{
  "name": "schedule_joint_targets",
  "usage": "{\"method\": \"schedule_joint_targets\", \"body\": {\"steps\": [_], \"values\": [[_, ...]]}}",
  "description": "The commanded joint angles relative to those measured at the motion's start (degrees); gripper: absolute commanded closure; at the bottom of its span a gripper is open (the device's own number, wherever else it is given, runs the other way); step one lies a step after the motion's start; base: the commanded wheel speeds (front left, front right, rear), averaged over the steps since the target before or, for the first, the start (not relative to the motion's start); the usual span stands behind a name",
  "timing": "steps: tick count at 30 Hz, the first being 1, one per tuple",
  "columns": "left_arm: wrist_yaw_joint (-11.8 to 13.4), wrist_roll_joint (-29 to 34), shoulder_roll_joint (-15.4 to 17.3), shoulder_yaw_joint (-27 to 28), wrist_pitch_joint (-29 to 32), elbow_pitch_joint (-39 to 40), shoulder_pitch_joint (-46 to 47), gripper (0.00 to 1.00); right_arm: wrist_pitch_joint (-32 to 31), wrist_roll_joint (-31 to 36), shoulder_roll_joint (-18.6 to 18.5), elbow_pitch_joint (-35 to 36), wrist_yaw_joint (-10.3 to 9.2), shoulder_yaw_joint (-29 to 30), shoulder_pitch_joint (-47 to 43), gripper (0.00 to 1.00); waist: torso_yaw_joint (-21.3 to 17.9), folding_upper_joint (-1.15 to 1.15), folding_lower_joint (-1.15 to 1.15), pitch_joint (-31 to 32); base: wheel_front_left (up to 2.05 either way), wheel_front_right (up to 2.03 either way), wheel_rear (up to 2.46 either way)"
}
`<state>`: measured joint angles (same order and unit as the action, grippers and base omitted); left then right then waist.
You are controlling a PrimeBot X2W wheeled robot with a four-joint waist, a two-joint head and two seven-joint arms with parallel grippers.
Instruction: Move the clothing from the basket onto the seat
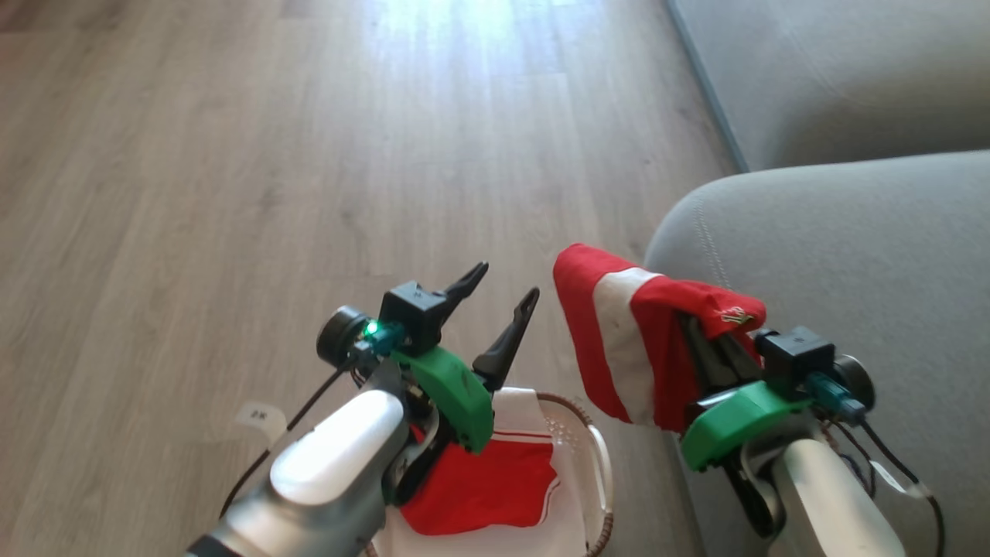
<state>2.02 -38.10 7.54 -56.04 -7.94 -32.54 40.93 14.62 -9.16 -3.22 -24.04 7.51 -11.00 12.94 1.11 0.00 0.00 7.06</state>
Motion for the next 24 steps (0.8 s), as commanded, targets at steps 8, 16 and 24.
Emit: {"method": "schedule_joint_targets", "body": {"steps": [8,16,24], "values": [[0.5,-0.4,0.4,1.0,-2.9,0.9,-1.3,0.0,0.4,4.4,-1.0,6.3,-0.02,3.8,-0.8,1.0,-7.4,0.0,0.0,-1.4,0.0,0.0,0.0],[0.8,-0.2,-1.2,0.0,-4.9,0.6,-3.6,0.0,-0.6,5.9,-1.7,9.3,-0.02,5.3,-1.1,1.0,-14.7,0.0,0.0,-3.2,0.0,0.0,0.0],[1.1,0.3,-2.3,-0.9,-5.6,0.8,-3.5,0.0,-1.8,6.1,-2.0,12.3,-0.02,6.0,-0.8,1.0,-19.2,0.0,0.0,-5.2,0.0,0.0,0.0]]}}
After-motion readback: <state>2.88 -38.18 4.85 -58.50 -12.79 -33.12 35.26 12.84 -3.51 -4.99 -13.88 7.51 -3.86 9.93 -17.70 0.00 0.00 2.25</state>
